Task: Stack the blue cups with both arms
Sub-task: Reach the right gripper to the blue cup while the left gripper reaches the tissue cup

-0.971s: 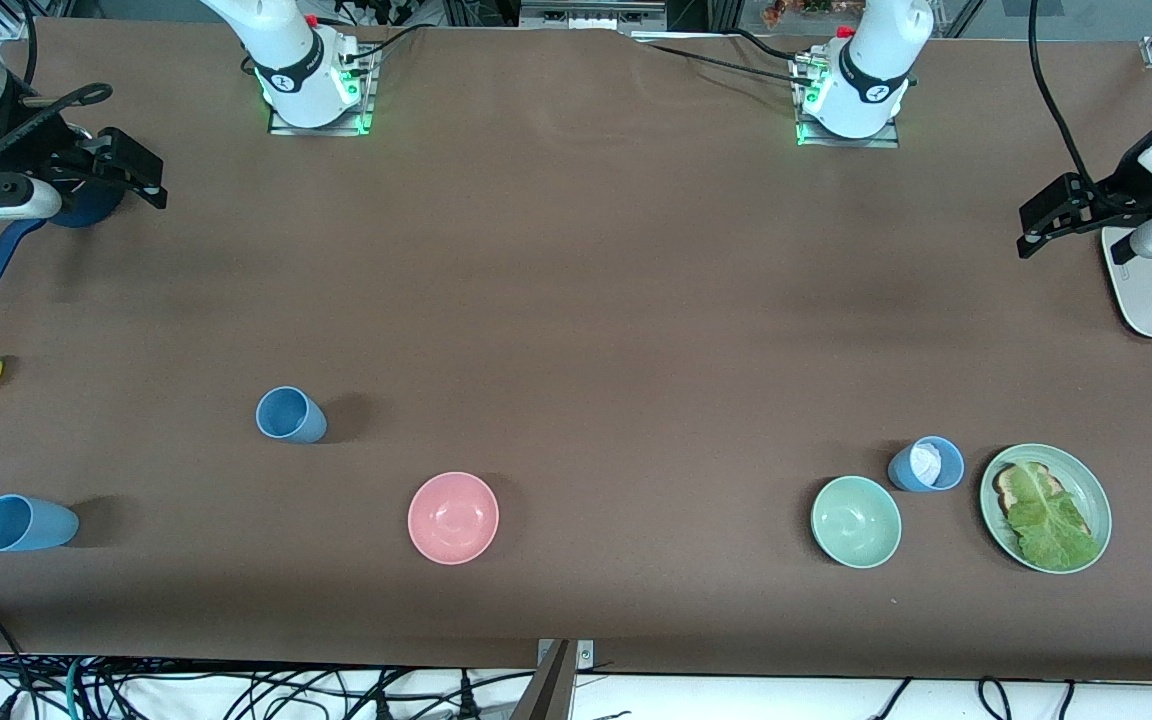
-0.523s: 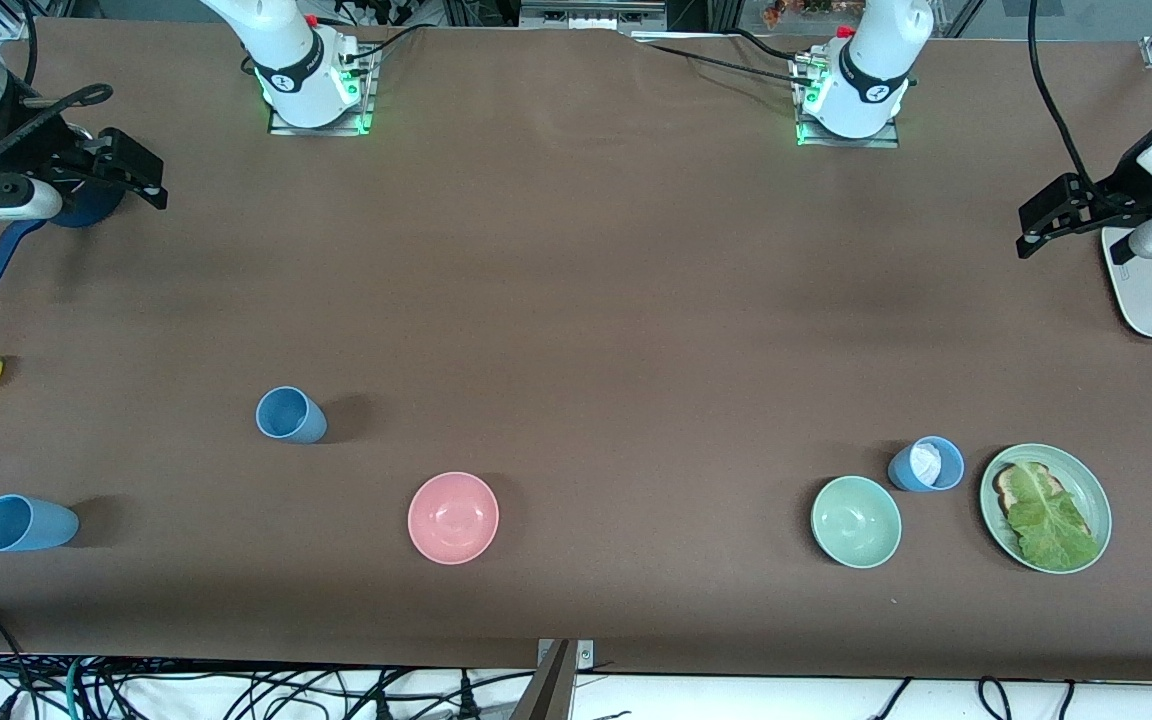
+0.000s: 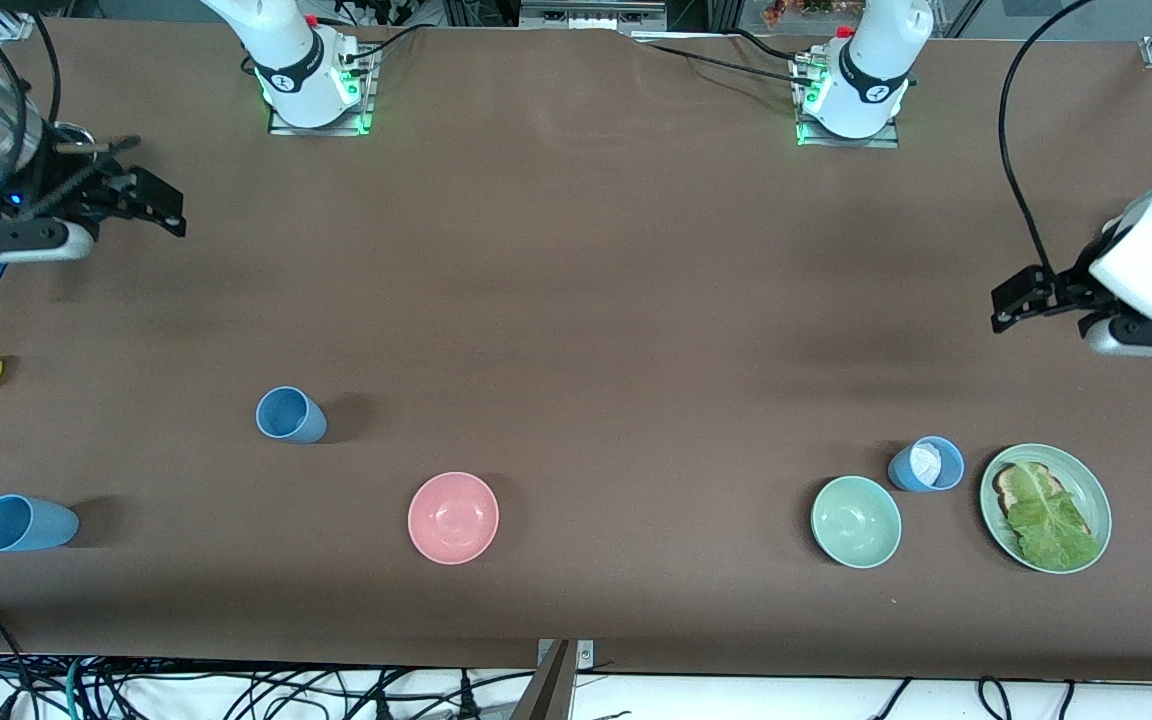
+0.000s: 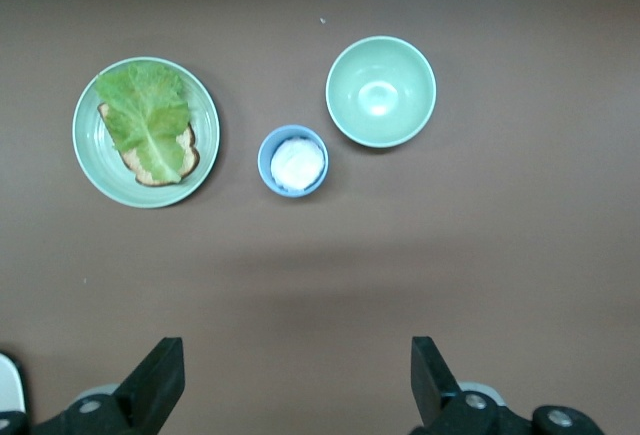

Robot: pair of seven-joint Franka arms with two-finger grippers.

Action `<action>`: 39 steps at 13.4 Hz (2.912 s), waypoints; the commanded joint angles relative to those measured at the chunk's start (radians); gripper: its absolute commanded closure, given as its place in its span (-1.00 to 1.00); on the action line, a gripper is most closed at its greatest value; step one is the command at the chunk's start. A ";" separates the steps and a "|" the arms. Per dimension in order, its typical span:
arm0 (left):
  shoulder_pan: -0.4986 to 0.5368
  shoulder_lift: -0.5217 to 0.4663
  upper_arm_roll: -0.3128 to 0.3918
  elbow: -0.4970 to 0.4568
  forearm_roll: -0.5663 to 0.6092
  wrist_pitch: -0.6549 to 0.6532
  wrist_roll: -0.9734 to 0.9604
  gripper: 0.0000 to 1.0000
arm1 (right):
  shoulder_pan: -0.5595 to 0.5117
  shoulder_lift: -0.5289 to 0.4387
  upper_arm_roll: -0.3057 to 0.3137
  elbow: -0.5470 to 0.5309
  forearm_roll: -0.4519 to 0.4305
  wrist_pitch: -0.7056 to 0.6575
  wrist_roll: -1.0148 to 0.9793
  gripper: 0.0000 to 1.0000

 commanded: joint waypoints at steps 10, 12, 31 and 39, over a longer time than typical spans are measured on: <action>0.074 0.263 0.002 0.017 -0.006 0.305 0.012 -1.00 | -0.052 0.373 -0.008 0.154 0.002 0.212 -0.152 0.01; 0.082 0.311 0.002 0.012 -0.006 0.362 0.012 -1.00 | -0.058 0.404 -0.008 0.152 -0.001 0.251 -0.152 0.02; 0.100 0.506 -0.010 -0.012 -0.004 0.545 0.015 -1.00 | -0.055 0.539 0.001 0.042 0.011 0.462 -0.134 -0.02; 0.103 0.527 -0.015 -0.012 -0.007 0.545 0.015 -0.36 | -0.054 0.532 0.003 -0.004 0.014 0.476 -0.132 -0.01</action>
